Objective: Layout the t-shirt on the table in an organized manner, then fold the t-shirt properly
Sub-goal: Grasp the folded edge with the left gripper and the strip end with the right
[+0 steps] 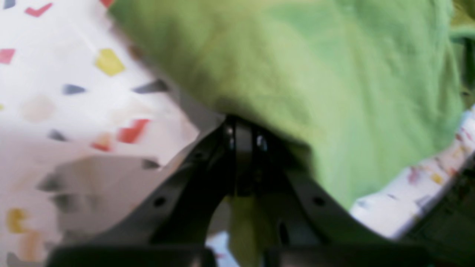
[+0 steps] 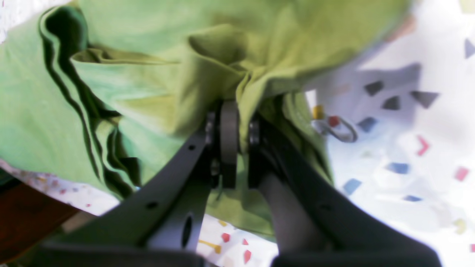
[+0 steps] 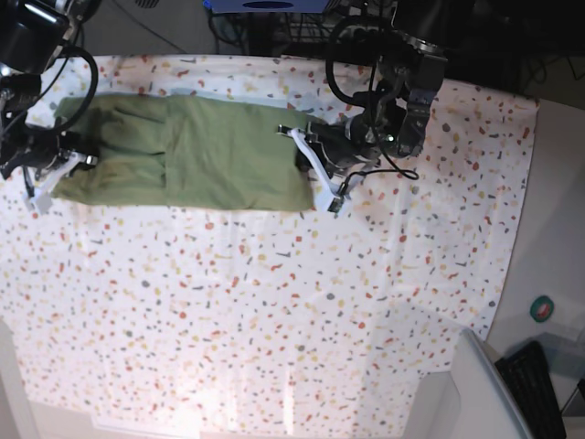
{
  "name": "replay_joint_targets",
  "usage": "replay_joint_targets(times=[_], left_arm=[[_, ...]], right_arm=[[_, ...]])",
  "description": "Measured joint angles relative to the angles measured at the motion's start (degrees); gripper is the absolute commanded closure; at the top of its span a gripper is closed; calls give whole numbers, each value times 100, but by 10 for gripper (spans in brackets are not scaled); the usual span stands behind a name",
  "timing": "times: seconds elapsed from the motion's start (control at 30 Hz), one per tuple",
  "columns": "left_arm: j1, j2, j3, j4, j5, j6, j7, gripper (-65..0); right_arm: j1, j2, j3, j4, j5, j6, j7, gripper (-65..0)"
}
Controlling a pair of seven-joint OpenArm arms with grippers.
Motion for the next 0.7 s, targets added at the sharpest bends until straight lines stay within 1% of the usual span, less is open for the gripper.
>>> replay_joint_targets(times=[0.1,0.2,0.3,0.4,0.43,0.5,0.53,0.57,0.63,0.7], left_arm=[[-153,-96,306,-55,24,7,-37,0],[-94,-22,507,-61,11,-2,-33,0],[-72,15,518,-81,-20,-24,-13,0],[-94,-46,455,-74,-20,-20,-26,0],[-103,-50,439,-74,-20,-17,-20,0],[-103,-63,442,-74,-22,-17,-37,0],[-105,-92,442,-74,-20,-20,-37,0],[-103,-127,442,-74,-42,-22,-37,0],[-103,-199,442,-74,-107,-22,-39,0],[-103,-262,334,-68,-118,-52,-35,0]], right_arm=[[2,-20,-2,2,-20,2,-7,0],[-37,-31,-13,374,-68,0,-59,0],[-94,-2,-15,761,-28,-2,-24,0],[-101,-17,-15,767,-57,-2,-28,0],[-98,-17,-15,737,-55,-63,-28,0],[-83,-15,-9,608,-31,-431,-24,0],[-74,-17,7,538,-48,-544,-26,0],[-79,-28,11,514,-39,-649,-24,-33],[-92,-28,17,514,-66,-752,-26,-197],[-81,-28,17,516,-44,-756,-22,-366]])
